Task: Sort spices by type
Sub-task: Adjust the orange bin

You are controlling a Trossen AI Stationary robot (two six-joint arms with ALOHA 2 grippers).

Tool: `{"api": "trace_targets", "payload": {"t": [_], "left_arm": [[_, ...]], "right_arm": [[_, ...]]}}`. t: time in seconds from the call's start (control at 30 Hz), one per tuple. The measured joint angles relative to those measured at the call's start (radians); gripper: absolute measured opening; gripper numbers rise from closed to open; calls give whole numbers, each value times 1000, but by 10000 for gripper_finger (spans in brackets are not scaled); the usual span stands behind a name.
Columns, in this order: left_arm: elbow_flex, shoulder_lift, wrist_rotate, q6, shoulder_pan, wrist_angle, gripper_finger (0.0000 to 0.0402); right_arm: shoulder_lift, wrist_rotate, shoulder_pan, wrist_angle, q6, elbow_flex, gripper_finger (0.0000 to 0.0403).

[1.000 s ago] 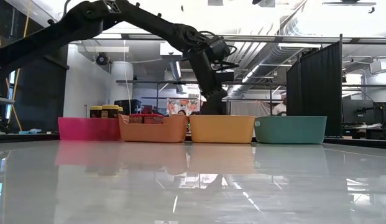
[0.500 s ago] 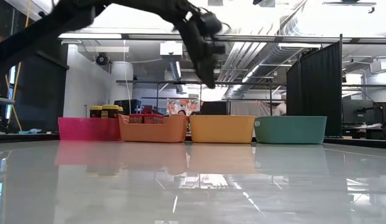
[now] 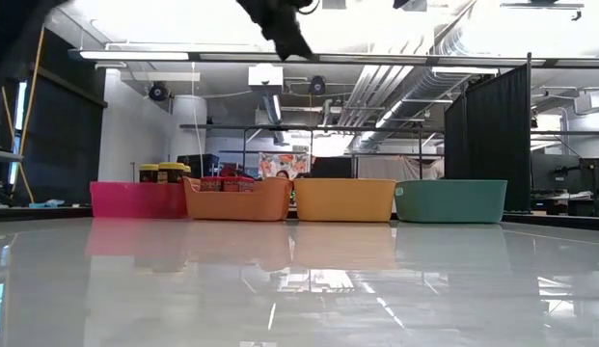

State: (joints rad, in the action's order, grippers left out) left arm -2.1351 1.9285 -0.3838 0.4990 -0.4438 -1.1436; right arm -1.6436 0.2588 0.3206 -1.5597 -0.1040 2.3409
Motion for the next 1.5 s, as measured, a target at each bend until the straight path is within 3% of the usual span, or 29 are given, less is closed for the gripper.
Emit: {"api": "trace_targets", "payload": {"t": [0.1,0.23,0.33,0.43,0.77,1.0,1.27,1.5], "left_arm": [[275,-142,-55,-16,14,127,1],[755,-366,-18,-148,28,448,0],[1055,-508,175,-219,52,702,0],[1227,-543,326,-203,67,851,0],[1261,-366,346,-113,81,1017,0],[1259,-298,500,-101,91,1111,0],[1260,-210,576,-104,89,1175,0],[1261,-203,605,-96,83,1261,0]], "right_arm": [[0,0,0,0,-1,0,212],[0,1,0,0,-4,0,212],[0,31,0,0,-17,0,212],[0,49,0,2,-32,0,212],[0,49,-1,39,-60,0,212],[0,50,-1,39,-75,0,212],[0,52,-1,43,-79,0,212],[0,53,-1,69,-72,0,212]]}}
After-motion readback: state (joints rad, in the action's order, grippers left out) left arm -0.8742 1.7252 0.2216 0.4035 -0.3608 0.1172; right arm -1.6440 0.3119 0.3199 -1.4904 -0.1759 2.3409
